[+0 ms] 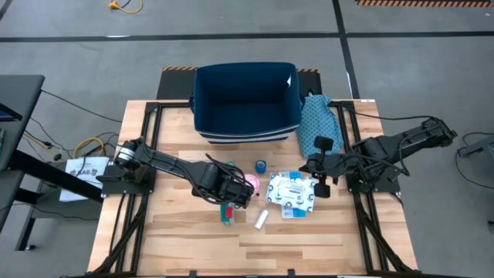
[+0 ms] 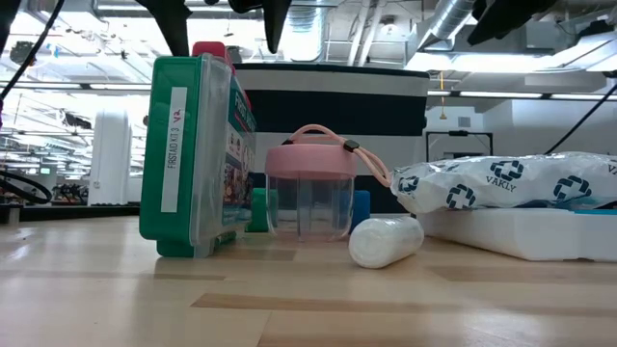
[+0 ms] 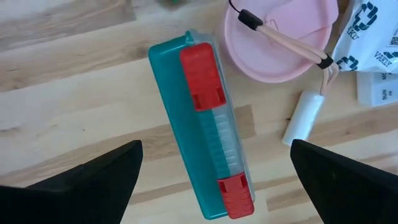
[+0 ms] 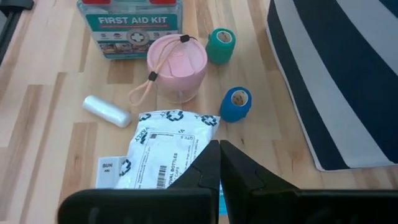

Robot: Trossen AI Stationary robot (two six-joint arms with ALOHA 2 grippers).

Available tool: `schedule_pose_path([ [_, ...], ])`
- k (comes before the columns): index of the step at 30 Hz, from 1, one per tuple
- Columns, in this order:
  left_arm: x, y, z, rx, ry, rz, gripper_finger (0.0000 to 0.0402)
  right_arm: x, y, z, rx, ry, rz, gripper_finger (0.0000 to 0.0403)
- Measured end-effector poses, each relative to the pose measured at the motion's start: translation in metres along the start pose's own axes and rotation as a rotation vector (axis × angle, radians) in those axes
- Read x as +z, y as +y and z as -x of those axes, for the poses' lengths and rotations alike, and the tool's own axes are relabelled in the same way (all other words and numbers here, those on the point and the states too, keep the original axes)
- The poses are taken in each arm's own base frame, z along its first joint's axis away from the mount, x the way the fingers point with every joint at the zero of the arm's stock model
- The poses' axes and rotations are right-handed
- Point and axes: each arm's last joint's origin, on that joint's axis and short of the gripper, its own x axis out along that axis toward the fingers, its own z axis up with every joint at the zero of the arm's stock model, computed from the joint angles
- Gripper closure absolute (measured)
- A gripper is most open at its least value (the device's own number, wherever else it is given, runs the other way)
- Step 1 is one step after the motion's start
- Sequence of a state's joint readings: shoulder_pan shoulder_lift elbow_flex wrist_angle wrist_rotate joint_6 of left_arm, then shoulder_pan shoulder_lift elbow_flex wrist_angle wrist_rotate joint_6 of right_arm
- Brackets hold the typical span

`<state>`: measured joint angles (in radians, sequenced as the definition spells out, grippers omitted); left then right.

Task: Pick & place medical supplies in basket/bin
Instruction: Put the first aid box into the bin

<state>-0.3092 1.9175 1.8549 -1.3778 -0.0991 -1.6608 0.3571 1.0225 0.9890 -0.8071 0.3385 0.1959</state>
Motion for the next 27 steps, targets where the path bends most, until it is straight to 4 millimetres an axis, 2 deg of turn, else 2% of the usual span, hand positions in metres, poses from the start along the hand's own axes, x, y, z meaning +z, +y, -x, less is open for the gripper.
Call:
schedule_pose_path([
  [13, 0.0, -0.001, -0.001, -0.008, -0.007, 0.011, 0.0002, -0.001, 0.004, 0.001, 0.013, -0.003, 0.0, 0.0403],
  [21, -0.005, 0.0, -0.02, -0.005, 0.022, 0.022, 0.0002, -0.001, 0.004, 0.001, 0.013, -0.003, 0.0, 0.0403],
  [27, -0.005, -0.001, -0.023, -0.018, 0.01, 0.023, 0.0002, -0.001, 0.004, 0.001, 0.013, -0.003, 0.0, 0.0403],
])
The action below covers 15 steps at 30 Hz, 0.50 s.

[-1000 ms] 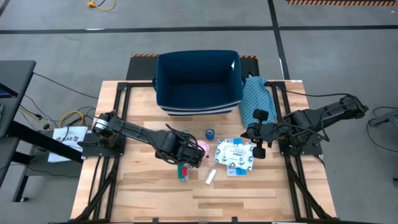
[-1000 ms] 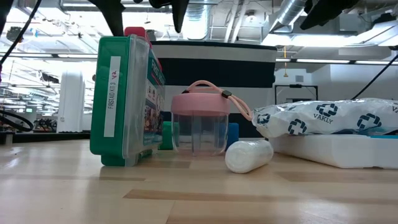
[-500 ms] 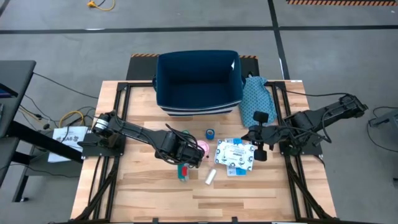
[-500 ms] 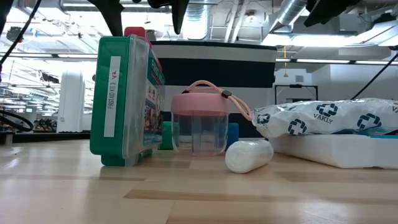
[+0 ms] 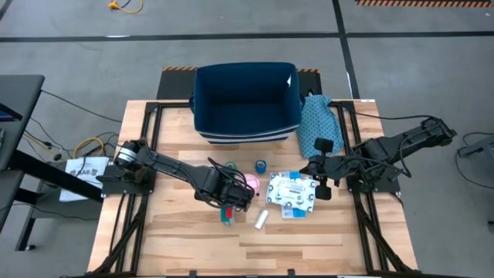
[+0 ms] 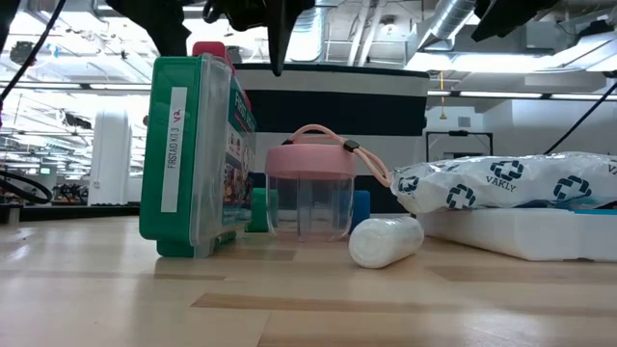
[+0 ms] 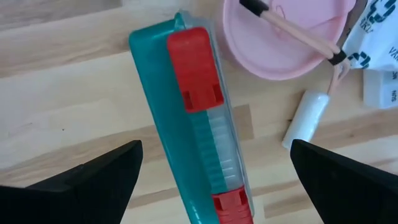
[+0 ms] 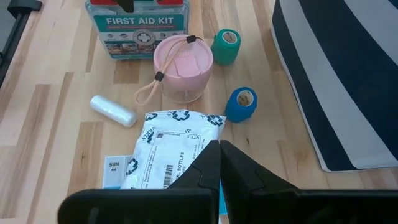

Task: Pick & place medical supplies in basket/bin
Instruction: Put the first aid box into the bin

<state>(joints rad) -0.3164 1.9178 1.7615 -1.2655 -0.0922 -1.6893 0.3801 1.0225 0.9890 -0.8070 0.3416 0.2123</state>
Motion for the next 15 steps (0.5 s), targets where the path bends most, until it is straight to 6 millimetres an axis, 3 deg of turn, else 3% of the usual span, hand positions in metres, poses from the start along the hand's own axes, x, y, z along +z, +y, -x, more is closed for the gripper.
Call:
schedule_pose_path([
  [15, 0.0034, 0.0031, 0.0, 0.034, -0.022, -0.004, 0.0002, 0.0, 0.0, 0.0, 0.0, 0.0, -0.009, 0.0403],
])
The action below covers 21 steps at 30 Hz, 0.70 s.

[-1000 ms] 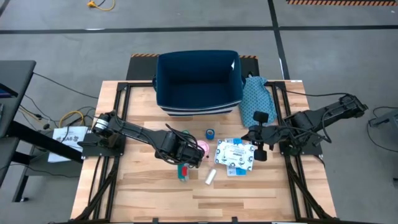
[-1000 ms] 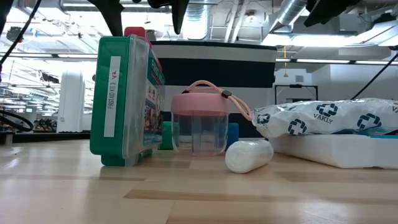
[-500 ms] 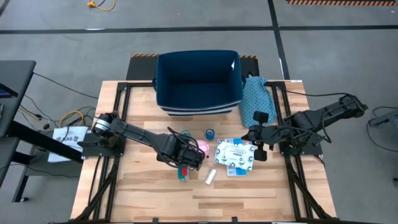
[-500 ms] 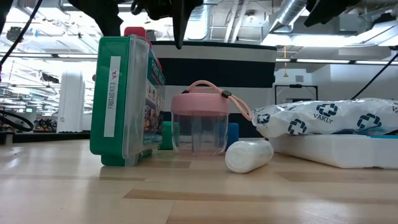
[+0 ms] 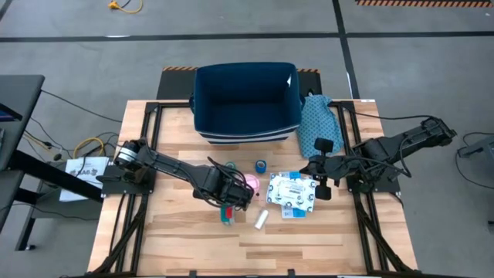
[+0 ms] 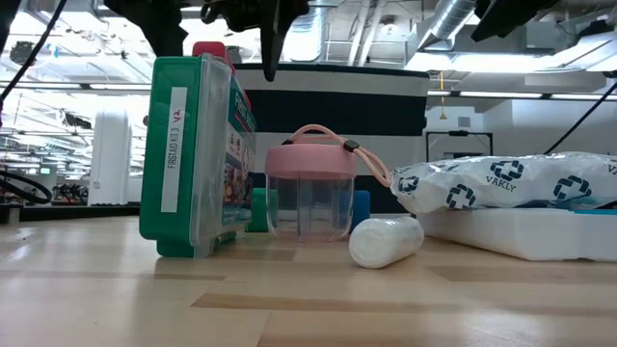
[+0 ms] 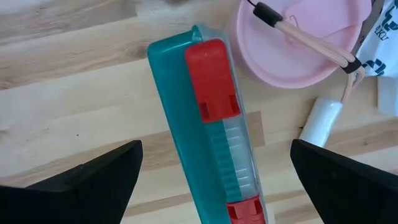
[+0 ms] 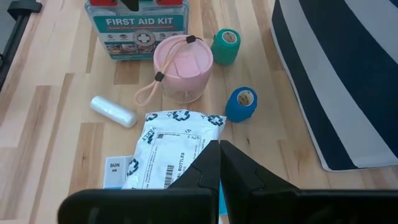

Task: Pick & place medical supplies in basket/bin
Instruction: Put the first aid box into the bin

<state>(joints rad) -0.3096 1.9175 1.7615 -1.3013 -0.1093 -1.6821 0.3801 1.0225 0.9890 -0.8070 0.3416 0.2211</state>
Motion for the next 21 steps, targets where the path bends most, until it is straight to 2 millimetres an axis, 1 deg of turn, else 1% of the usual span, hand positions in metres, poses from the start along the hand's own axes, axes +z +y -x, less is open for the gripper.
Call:
schedule_pose_path([
  [2, 0.0, 0.0, 0.0, 0.0, 0.0, 0.0, 0.0002, 0.0, 0.0, 0.0, 0.0, 0.0, 0.0, 0.0403],
  [5, -0.001, -0.002, -0.006, 0.013, 0.012, -0.009, 0.0002, 0.0, 0.0, 0.0, 0.0, 0.0, 0.0, 0.0403],
  [8, -0.004, -0.009, -0.016, 0.014, 0.035, -0.02, 0.0002, 0.0, 0.0, 0.0, 0.0, 0.0, -0.003, 0.0403],
  [10, -0.005, -0.011, -0.025, 0.038, 0.042, -0.031, 0.0002, 0.0, 0.0, 0.0, 0.0, 0.0, -0.008, 0.0403],
  [16, -0.009, -0.016, -0.044, 0.079, 0.07, -0.05, 0.0002, 0.0, 0.0, 0.0, 0.003, 0.001, -0.01, 0.0403],
  [21, -0.011, -0.021, -0.052, 0.071, 0.091, -0.069, 0.0002, 0.0, 0.0, 0.0, 0.004, 0.001, -0.015, 0.0403],
])
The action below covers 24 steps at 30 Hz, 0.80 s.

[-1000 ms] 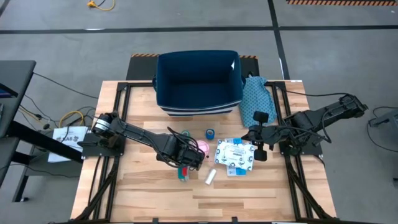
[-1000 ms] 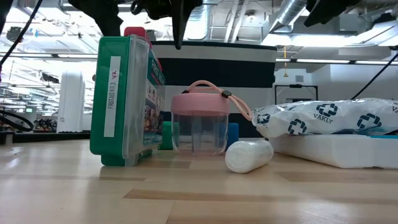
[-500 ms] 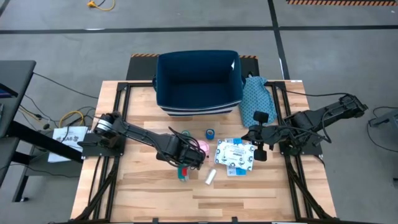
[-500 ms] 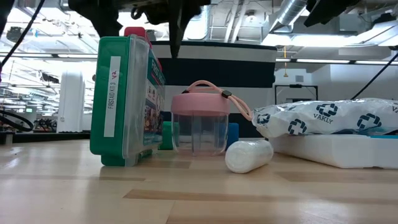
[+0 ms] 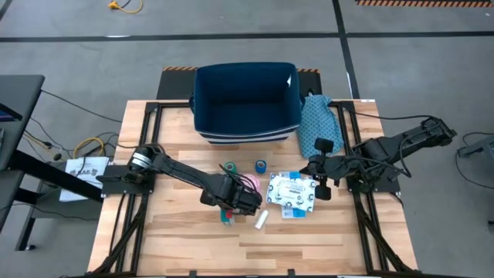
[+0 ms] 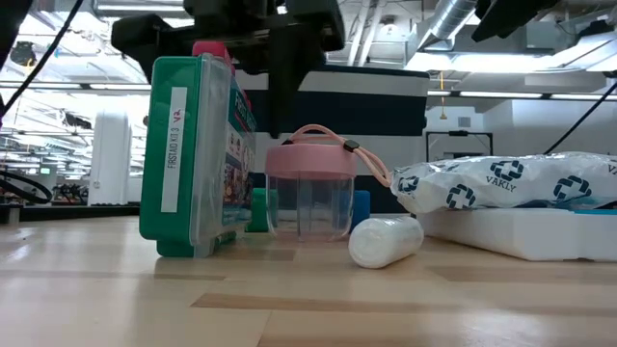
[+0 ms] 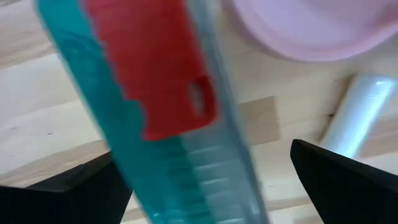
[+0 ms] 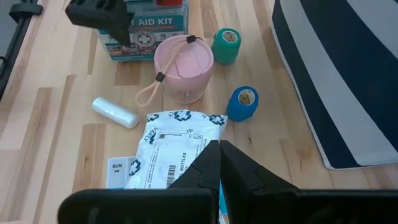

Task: Pick & place medical supplies in basket/bin
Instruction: Put the first aid box into the bin

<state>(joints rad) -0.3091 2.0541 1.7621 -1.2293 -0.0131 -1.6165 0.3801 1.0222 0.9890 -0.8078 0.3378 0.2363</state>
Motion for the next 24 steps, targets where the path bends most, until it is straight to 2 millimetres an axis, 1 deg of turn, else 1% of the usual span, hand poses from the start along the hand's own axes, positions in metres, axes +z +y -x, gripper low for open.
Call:
schedule_pose_path([
  [3, 0.0002, -0.0027, -0.0043, -0.007, -0.01, 0.0, 0.0002, 0.0, 0.0, -0.0001, 0.0, 0.001, 0.0, 0.0403],
  [6, 0.0003, -0.0025, -0.004, -0.006, -0.011, -0.001, 0.0005, -0.0001, 0.0003, 0.0, 0.007, 0.002, 0.0, 0.0403],
  [11, 0.0002, -0.0022, -0.0041, -0.002, -0.009, -0.001, 0.0022, -0.0002, 0.0009, 0.0001, 0.025, 0.006, -0.001, 0.0403],
  [16, -0.0001, -0.0022, -0.0041, -0.001, 0.001, 0.0, 0.0058, -0.0002, 0.0009, 0.0001, 0.025, 0.006, -0.001, 0.0403],
  [24, -0.0014, -0.002, -0.0041, 0.0, 0.008, -0.003, 0.0132, -0.0002, 0.0007, 0.0, 0.025, 0.006, -0.001, 0.0403],
])
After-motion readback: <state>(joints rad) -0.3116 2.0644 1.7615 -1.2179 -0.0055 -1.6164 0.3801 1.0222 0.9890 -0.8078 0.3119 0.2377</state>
